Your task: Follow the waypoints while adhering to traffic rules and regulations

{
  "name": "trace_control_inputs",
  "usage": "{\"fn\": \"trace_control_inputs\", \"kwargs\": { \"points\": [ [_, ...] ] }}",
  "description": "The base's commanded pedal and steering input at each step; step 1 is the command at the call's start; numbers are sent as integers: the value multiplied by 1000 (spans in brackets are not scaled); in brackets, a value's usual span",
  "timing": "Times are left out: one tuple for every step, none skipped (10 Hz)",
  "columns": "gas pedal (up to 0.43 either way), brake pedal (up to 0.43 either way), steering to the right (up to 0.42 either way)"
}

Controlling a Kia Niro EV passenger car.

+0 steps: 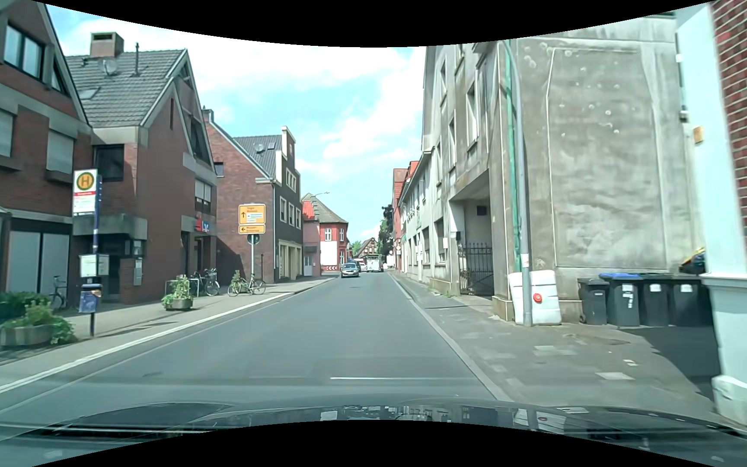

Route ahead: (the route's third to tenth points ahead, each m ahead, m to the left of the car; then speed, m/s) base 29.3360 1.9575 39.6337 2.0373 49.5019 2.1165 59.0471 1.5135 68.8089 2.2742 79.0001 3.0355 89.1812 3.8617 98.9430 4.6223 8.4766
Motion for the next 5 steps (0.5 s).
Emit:
{"fn": "trace_control_inputs", "kwargs": {
  "points": [
    [150,0,-14],
    [150,0,-12],
    [150,0,-10],
    [150,0,-10],
    [150,0,-10]
  ]
}}
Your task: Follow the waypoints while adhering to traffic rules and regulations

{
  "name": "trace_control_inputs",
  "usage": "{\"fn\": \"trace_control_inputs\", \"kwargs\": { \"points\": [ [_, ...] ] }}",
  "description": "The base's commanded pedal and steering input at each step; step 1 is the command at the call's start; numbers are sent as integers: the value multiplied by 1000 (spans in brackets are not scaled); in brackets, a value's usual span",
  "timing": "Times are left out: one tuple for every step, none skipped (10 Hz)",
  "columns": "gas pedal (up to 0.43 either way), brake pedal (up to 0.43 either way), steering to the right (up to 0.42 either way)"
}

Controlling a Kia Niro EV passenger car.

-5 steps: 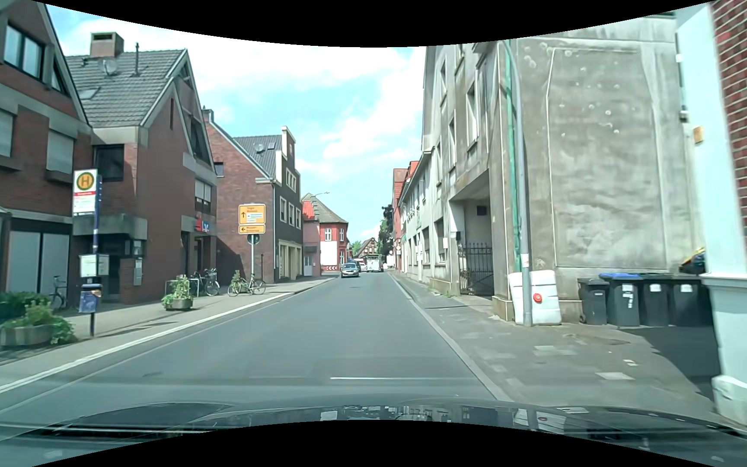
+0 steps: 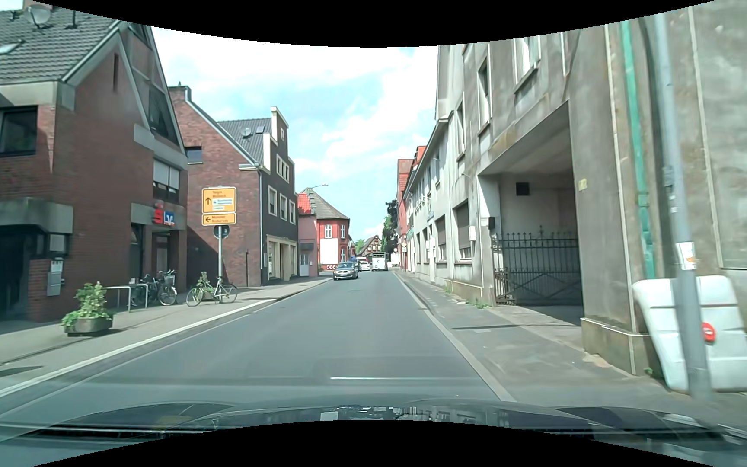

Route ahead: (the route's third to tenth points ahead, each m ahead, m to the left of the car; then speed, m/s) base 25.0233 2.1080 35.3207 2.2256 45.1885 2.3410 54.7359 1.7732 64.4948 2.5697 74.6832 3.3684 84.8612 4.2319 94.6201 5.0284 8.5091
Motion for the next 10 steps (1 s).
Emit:
{"fn": "trace_control_inputs", "kwargs": {
  "points": [
    [138,0,-10],
    [138,0,-7],
    [130,0,-6],
    [130,0,-6],
    [130,0,-6],
    [130,0,-6],
    [130,0,-5],
    [130,0,-6],
    [130,0,-6],
    [130,0,-6]
  ]
}}
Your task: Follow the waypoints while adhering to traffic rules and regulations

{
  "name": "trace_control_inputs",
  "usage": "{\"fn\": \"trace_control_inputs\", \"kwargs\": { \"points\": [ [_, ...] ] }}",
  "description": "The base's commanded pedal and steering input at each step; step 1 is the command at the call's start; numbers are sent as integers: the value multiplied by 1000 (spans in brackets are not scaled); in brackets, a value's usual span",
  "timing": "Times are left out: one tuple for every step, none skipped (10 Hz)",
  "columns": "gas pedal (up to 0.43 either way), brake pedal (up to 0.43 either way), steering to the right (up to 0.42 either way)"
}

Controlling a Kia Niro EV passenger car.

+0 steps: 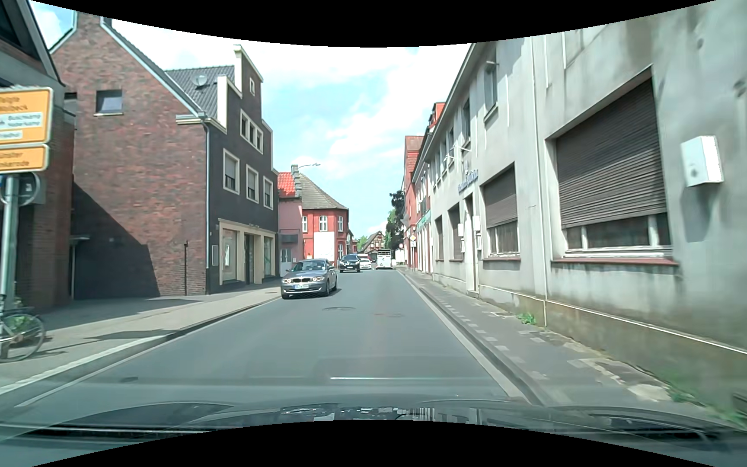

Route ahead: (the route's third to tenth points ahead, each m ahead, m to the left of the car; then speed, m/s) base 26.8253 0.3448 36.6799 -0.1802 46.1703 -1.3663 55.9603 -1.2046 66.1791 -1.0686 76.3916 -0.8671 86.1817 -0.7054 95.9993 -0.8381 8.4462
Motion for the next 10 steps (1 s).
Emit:
{"fn": "trace_control_inputs", "kwargs": {
  "points": [
    [130,0,-6],
    [130,0,-5],
    [130,0,-6],
    [130,0,-5],
    [130,0,-1],
    [130,0,1],
    [130,0,1],
    [130,0,1],
    [130,0,2],
    [118,0,2]
  ]
}}
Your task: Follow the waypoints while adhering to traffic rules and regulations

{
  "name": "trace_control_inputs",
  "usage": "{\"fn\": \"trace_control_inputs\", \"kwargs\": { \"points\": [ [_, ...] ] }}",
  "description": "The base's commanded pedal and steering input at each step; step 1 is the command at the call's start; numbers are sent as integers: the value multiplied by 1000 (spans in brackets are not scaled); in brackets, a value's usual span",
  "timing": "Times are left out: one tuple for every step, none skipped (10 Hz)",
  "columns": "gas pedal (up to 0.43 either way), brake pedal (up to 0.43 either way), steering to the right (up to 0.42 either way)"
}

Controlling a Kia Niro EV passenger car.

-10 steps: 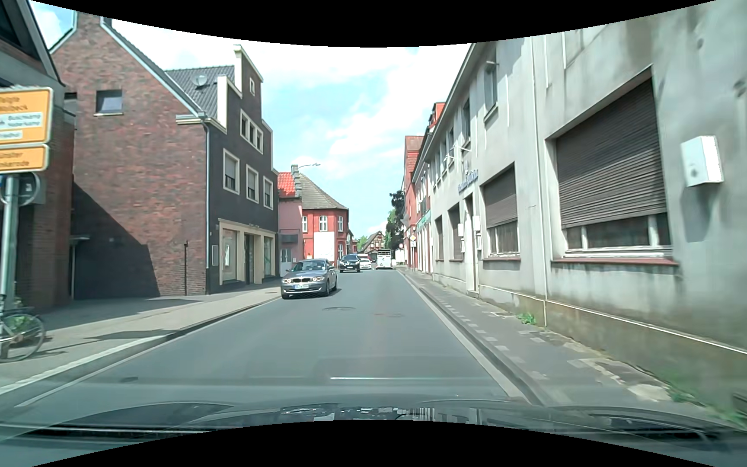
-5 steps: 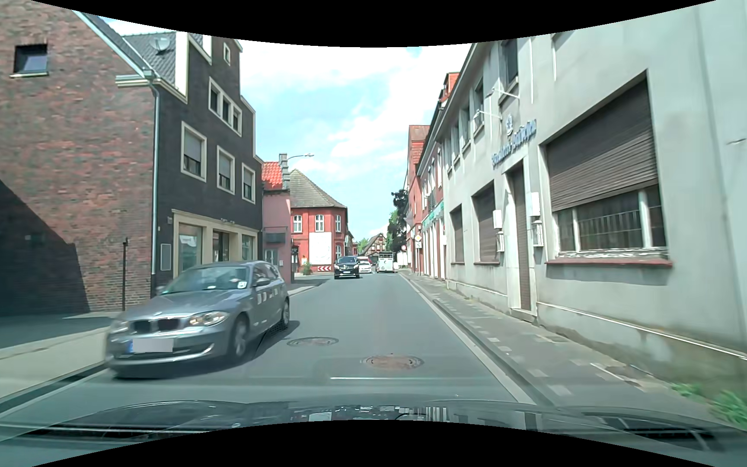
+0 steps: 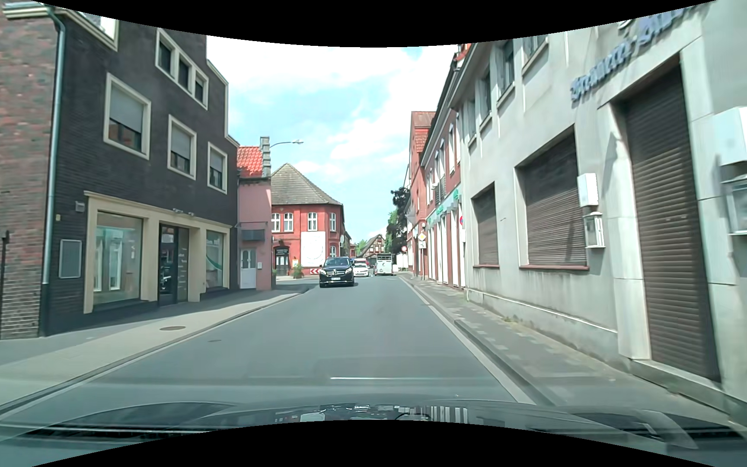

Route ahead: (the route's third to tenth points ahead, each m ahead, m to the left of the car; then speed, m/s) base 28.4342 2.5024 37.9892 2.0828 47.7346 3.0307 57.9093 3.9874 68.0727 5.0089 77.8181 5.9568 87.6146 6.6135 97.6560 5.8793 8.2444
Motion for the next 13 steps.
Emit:
{"fn": "trace_control_inputs", "kwargs": {
  "points": [
    [118,0,2],
    [110,0,3],
    [110,0,5],
    [110,0,5],
    [110,0,5],
    [110,0,5],
    [110,0,5],
    [110,0,5],
    [110,0,5],
    [110,0,5],
    [110,0,4],
    [110,0,3],
    [118,0,3]
  ]
}}
